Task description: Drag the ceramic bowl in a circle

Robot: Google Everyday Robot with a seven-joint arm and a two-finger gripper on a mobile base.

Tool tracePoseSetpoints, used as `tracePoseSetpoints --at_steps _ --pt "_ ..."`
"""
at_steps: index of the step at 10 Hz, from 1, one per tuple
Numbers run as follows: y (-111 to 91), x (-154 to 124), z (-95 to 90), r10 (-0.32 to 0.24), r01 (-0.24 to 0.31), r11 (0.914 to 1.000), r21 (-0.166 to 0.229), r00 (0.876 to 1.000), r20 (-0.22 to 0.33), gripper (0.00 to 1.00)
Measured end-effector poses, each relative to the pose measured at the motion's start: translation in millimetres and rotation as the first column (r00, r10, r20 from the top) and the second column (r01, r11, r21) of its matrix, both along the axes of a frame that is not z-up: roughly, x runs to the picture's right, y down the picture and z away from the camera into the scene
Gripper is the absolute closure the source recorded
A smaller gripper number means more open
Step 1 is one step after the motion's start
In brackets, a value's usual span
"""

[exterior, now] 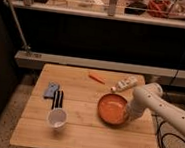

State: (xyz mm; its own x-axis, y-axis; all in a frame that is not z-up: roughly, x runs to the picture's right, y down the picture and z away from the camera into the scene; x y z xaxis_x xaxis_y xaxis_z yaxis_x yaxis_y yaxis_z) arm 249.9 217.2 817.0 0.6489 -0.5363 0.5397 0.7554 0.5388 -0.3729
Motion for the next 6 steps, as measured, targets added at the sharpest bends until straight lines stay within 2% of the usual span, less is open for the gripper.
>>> tracePoseSetpoints --at_steps 1,4,6 --pt "0.3 -4.0 -2.4 -0.015 0.015 0.9999 0.001 1.000 0.008 0.93" --pt "10.1 -39.7 -16.8 -0.051 0.051 0.9986 0.011 0.998 0.029 0.93" --pt "10.0 -60.0 -18.9 -0.072 0.071 0.9973 0.020 0.997 0.043 0.93"
